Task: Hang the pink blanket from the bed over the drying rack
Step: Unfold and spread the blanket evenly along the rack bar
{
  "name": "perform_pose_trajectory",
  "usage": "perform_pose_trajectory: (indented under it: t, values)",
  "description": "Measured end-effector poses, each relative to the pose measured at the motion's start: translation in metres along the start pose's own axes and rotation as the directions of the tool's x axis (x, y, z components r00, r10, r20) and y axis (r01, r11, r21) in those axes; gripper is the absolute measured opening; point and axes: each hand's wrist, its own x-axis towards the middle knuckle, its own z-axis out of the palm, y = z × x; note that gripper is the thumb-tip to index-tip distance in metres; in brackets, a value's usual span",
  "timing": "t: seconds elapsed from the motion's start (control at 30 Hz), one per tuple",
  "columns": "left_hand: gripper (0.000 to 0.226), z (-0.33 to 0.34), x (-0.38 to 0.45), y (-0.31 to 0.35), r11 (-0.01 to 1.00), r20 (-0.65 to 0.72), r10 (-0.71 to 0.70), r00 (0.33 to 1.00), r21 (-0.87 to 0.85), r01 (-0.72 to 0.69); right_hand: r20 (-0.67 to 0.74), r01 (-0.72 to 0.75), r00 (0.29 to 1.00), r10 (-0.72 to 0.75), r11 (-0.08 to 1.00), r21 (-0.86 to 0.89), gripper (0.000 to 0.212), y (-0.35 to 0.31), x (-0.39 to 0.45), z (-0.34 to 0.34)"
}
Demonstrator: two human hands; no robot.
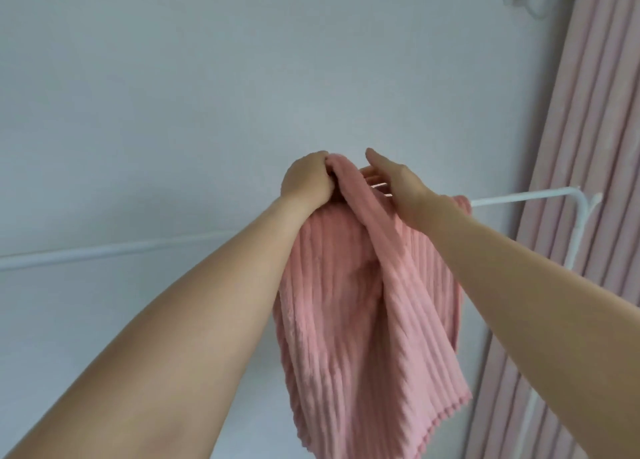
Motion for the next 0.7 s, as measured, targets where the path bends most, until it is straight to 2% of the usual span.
perform_pose_trajectory:
  t: [0.07, 0.13, 0.17, 0.23, 0.27, 0.33, 0.4, 0.5, 0.6, 0.67, 0.7]
  values:
    - [0.018, -0.004, -0.007, -0.007, 0.998, -0.082, -0.061, 0.995, -0.035, 0.058, -0.042, 0.080, 0.995, -0.088, 0.983, -0.167, 0.045, 0.010, -0.006, 0.017]
    - [0.017, -0.014, -0.013, -0.009, 0.992, -0.125, -0.059, 0.990, -0.118, 0.044, -0.130, 0.130, 0.972, -0.196, 0.910, -0.395, 0.028, 0.013, -0.010, 0.022]
    - [0.019, -0.021, -0.016, -0.010, 0.989, -0.132, -0.027, 0.991, -0.151, 0.007, -0.166, 0.094, 0.966, -0.199, 0.867, -0.490, 0.027, 0.014, -0.009, 0.020]
    - [0.023, -0.034, -0.020, -0.011, 0.974, -0.099, 0.057, 0.994, -0.215, -0.077, -0.215, -0.037, 0.970, -0.111, 0.812, -0.582, 0.029, 0.020, -0.012, 0.014]
    - [0.024, -0.040, -0.023, -0.013, 0.957, -0.053, 0.118, 0.992, -0.259, -0.127, -0.243, -0.101, 0.967, -0.079, 0.755, -0.648, 0.032, 0.025, -0.013, 0.013]
    - [0.033, -0.046, -0.031, -0.016, 0.926, 0.067, 0.251, 0.966, -0.307, -0.220, -0.263, -0.143, 0.955, -0.134, 0.570, -0.809, 0.043, 0.037, -0.015, 0.017]
    - [0.037, -0.045, -0.041, -0.018, 0.923, 0.119, 0.339, 0.933, -0.232, -0.306, -0.223, -0.123, 0.949, -0.221, 0.392, -0.912, 0.036, 0.044, -0.014, 0.016]
    - [0.036, -0.058, -0.055, -0.032, 0.930, 0.041, 0.364, 0.930, 0.041, -0.366, -0.201, -0.151, 0.960, -0.195, 0.242, -0.958, 0.028, 0.045, -0.015, 0.009]
    - [0.031, -0.078, -0.070, -0.055, 0.916, 0.054, 0.362, 0.931, 0.167, -0.365, -0.324, -0.282, 0.940, -0.102, 0.298, -0.912, 0.031, 0.040, -0.019, -0.001]
    - [0.027, -0.086, -0.082, -0.062, 0.938, 0.118, 0.303, 0.946, 0.139, -0.317, -0.411, -0.351, 0.909, -0.065, 0.413, -0.841, 0.040, 0.034, -0.021, 0.004]
    - [0.024, -0.088, -0.087, -0.061, 0.951, 0.152, 0.270, 0.951, 0.115, -0.288, -0.456, -0.347, 0.885, -0.094, 0.520, -0.780, 0.044, 0.029, -0.022, 0.013]
